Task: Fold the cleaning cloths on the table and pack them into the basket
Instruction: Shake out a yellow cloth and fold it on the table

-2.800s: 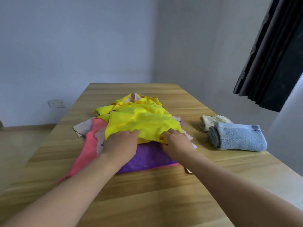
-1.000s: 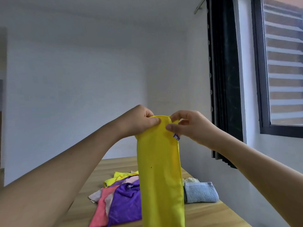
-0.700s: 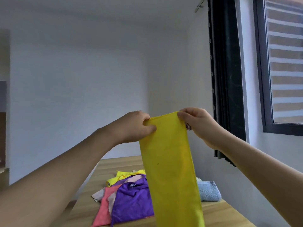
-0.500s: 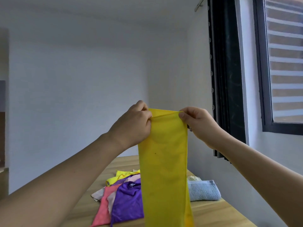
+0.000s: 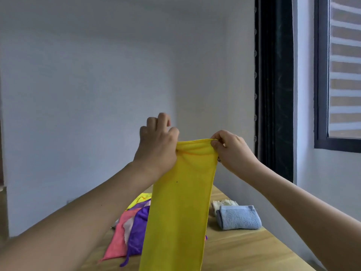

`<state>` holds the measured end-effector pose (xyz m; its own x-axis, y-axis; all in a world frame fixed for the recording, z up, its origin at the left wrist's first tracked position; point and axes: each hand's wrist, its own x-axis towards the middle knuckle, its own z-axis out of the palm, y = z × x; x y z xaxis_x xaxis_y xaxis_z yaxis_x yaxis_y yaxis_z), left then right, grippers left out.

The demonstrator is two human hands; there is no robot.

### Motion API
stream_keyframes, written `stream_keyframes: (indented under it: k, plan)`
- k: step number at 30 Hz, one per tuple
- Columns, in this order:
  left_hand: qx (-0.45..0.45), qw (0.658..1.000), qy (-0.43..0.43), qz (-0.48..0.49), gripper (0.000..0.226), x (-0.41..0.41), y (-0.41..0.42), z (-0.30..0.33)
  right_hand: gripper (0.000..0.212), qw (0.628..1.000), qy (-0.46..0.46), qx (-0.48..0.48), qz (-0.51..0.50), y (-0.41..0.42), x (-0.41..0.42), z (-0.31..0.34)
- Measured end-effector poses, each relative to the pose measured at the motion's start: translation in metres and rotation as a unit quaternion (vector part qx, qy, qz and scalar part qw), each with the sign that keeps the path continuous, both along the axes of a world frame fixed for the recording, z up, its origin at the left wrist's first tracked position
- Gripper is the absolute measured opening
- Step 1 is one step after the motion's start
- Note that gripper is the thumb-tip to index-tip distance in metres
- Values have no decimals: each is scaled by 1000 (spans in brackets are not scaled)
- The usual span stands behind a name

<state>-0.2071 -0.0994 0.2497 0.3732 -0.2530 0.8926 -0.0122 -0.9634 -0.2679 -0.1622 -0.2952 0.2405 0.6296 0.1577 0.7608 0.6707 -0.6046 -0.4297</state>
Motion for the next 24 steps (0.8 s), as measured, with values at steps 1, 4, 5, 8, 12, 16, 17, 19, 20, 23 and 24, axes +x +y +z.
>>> stream_keyframes:
  k: [1,4,5,8,12,16,17,19,20,23,24]
  plan:
    - [-13,998,57,29,12,9,4,-6,15,1000,22,4,4,2,7,-6]
    - [-59,968,232,75,16,44,15,-25,17,994,106,29,25,10,30,-26]
    - [-80,958,263,78,20,55,17,-30,17,988,141,52,39,13,38,-32]
    - [-112,955,263,80,18,81,18,-36,15,969,204,122,63,20,62,-43]
    - [-129,969,208,9,16,106,13,-27,15,961,161,217,63,22,86,-44]
    - [-101,978,180,-38,22,105,8,-20,14,979,49,195,21,10,89,-44]
    - [-95,977,188,-44,23,101,7,-22,13,984,27,175,5,5,86,-47]
    - [-97,966,231,-66,27,87,3,-31,13,990,9,137,-9,-4,76,-56]
    - [-106,954,268,-83,28,79,1,-37,14,993,8,116,-12,-9,69,-62]
    - [-159,870,431,-178,22,50,-1,-66,14,997,50,63,-1,-21,38,-87]
    - [-185,827,485,-217,20,40,-2,-79,14,995,90,48,13,-26,29,-97]
